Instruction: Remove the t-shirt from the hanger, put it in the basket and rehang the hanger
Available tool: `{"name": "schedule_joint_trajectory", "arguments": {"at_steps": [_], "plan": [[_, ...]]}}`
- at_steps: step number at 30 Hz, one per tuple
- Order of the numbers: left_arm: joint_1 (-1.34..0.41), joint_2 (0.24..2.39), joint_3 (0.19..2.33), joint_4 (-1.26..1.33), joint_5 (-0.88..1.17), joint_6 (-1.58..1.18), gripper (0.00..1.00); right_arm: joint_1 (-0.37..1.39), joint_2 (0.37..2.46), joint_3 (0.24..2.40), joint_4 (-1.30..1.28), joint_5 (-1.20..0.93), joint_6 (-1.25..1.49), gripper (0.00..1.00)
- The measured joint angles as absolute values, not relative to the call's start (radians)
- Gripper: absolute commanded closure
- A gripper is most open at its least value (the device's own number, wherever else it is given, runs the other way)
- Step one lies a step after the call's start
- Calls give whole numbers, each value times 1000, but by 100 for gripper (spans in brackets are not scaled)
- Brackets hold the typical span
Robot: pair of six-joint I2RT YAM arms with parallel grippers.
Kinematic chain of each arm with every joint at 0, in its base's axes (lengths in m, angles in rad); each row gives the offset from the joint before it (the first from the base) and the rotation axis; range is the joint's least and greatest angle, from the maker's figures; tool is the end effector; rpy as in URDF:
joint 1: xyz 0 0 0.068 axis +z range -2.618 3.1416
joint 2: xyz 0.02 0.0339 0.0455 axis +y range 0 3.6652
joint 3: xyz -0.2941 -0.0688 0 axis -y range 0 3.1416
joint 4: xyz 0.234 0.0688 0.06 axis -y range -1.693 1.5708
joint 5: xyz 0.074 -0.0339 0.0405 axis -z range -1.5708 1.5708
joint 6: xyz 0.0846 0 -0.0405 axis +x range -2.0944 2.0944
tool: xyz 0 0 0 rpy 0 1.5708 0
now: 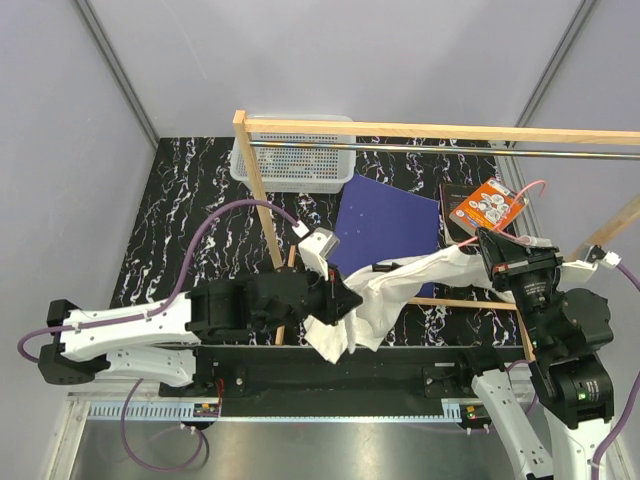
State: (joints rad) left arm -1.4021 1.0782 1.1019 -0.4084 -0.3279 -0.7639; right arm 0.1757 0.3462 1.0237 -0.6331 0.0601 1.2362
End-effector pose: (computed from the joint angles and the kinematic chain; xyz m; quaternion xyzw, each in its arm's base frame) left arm 0.0699 -0.2480 0.3803 0.1700 0.8054 -0.4237 0.3780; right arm 0.0465 0.0031 0.4138 0.3682 0.5851 0.4528 0.5631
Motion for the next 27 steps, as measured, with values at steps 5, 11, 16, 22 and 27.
{"name": "schedule_joint_trajectory", "arguments": {"at_steps": [5, 11, 16, 22, 27], "plan": [[-1402, 998, 1077, -430, -407, -780, 100, 176, 346, 999, -624, 65, 1246, 100], [-1402, 754, 953, -463, -517, -827, 100, 176, 347, 913, -598, 70, 1305, 100], [-1402, 579, 871, -505, -551, -866, 100, 176, 352, 867, -581, 78, 1344, 100], [-1402, 469, 835, -595, -571, -902, 100, 176, 352, 849, -545, 94, 1364, 100], [-1402, 382, 824, -699, -592, -919, 100, 176, 352, 848, -542, 93, 1363, 100]]}}
